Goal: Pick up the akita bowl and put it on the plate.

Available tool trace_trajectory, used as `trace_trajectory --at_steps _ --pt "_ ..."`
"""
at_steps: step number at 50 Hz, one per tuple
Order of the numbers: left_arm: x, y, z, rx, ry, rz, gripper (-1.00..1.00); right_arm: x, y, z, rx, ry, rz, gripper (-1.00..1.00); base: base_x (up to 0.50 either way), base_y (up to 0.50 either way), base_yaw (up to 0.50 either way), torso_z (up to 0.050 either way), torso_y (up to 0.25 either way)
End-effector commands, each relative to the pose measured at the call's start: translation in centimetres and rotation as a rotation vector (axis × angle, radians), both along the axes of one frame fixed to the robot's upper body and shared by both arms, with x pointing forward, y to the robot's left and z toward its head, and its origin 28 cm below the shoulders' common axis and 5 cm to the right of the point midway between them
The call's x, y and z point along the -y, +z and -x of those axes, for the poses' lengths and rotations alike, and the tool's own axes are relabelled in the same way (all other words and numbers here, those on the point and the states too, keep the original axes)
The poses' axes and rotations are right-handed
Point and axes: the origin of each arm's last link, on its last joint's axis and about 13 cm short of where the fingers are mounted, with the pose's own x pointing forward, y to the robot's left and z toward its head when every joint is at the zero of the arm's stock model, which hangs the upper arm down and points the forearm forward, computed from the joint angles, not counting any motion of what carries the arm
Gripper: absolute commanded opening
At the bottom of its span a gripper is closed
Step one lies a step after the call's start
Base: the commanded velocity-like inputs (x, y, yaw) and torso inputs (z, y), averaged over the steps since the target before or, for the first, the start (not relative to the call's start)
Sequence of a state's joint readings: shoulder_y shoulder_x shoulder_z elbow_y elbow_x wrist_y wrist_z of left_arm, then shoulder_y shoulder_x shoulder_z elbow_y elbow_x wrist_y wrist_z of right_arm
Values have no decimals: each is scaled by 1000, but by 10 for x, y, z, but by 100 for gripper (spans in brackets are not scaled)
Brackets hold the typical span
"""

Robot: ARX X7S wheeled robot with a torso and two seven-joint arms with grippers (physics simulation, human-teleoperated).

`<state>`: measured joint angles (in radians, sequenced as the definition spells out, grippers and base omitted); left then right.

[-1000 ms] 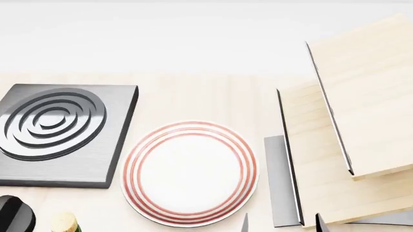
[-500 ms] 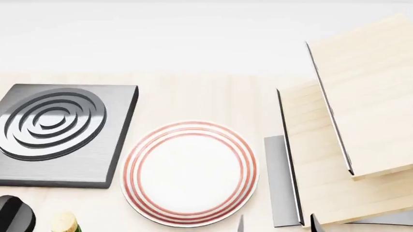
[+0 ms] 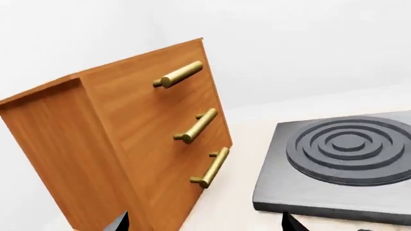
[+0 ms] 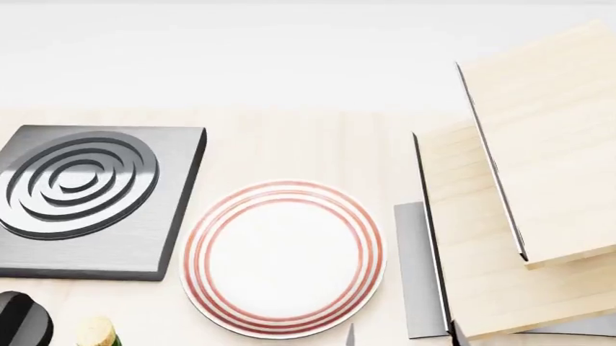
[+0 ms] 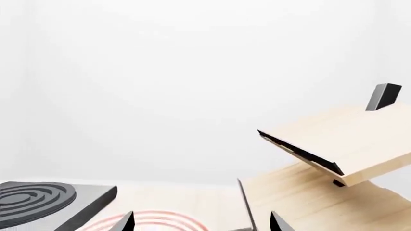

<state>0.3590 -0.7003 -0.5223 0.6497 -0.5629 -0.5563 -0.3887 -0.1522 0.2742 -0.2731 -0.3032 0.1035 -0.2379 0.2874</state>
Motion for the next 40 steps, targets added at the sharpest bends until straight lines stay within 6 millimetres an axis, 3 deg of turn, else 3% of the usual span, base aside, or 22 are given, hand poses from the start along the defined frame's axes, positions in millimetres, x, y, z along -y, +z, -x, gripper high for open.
trace_trajectory --at_steps 1,16,40 --pt "-1 -11 -2 -178 -29 51 100 -1 -3 -2 -13 1 6 100 0 0 0 0 0" --pt "-1 -27 -8 -317 -57 139 100 -3 -6 -4 -23 3 12 100 0 0 0 0 0" --pt "-5 -34 -7 -401 -47 185 100 -3 -10 -7 -37 2 17 100 0 0 0 0 0"
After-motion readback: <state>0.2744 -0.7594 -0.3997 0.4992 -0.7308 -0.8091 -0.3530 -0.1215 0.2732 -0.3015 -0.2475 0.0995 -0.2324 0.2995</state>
